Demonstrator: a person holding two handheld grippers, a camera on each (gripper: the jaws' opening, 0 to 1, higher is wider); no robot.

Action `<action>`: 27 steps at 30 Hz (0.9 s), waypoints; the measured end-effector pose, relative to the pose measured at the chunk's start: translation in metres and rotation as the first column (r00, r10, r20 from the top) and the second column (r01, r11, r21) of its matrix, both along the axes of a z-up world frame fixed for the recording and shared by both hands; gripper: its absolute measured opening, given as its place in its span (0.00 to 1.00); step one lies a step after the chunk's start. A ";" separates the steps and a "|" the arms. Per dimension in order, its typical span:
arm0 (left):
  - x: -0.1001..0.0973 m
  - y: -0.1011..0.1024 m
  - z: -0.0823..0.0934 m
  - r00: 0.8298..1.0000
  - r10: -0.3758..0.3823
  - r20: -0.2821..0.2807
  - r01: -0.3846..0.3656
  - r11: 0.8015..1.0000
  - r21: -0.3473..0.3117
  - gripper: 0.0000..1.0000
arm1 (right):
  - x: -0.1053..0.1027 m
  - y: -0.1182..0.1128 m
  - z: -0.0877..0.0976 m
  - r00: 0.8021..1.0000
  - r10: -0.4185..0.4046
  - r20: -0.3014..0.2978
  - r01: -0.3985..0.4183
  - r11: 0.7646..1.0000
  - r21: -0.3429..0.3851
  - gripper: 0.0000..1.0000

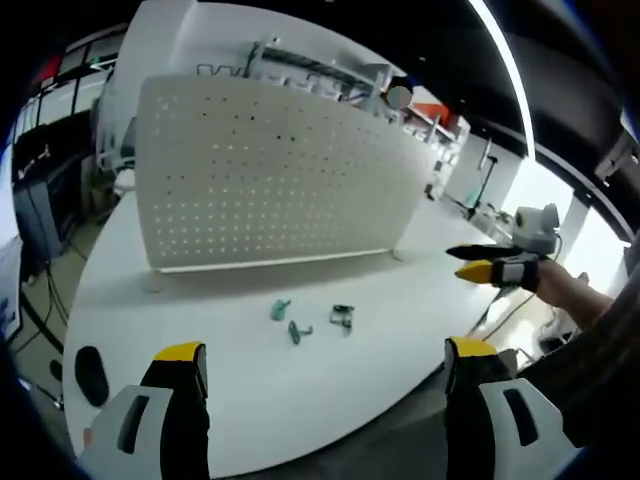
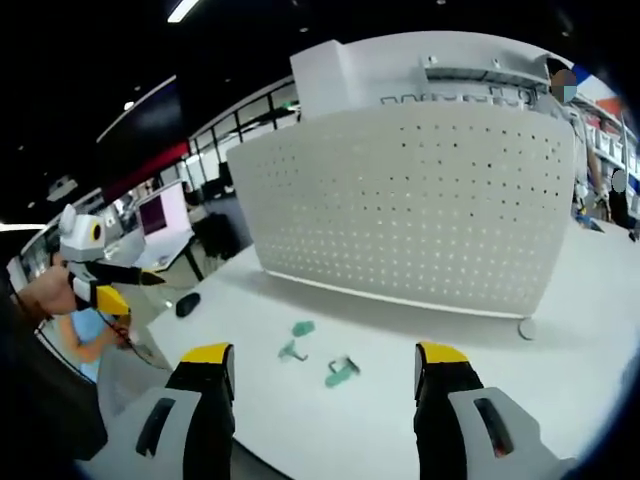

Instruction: Insert the hook assembly into the mounting plate slot until the hook locks in place.

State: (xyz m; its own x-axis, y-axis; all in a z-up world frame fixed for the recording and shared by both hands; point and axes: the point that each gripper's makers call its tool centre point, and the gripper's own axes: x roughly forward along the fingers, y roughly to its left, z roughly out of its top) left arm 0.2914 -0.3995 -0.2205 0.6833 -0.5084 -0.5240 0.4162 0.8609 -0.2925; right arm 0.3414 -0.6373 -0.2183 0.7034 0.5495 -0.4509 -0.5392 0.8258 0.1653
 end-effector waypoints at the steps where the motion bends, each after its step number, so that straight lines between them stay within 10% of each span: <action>1: 0.000 -0.001 -0.002 1.000 -0.002 -0.002 0.002 1.000 0.004 1.00 | 0.000 -0.002 -0.002 1.000 0.000 -0.003 0.000 1.000 -0.011 0.73; 22: 0.019 -0.035 -0.019 0.990 -0.139 -0.039 0.140 0.990 0.024 1.00 | -0.006 0.010 -0.015 0.999 0.036 -0.025 -0.036 0.999 -0.018 0.71; 27: 0.029 -0.048 -0.029 0.989 -0.144 -0.023 0.142 0.988 -0.067 1.00 | -0.006 0.014 -0.017 0.998 0.053 -0.021 -0.054 0.998 -0.044 0.71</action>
State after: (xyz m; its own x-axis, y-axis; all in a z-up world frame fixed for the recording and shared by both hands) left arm 0.3206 -0.4477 -0.2496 0.5871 -0.6332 -0.5044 0.5245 0.7721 -0.3588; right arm 0.3352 -0.6231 -0.2355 0.6642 0.5647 -0.4898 -0.5794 0.8029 0.1401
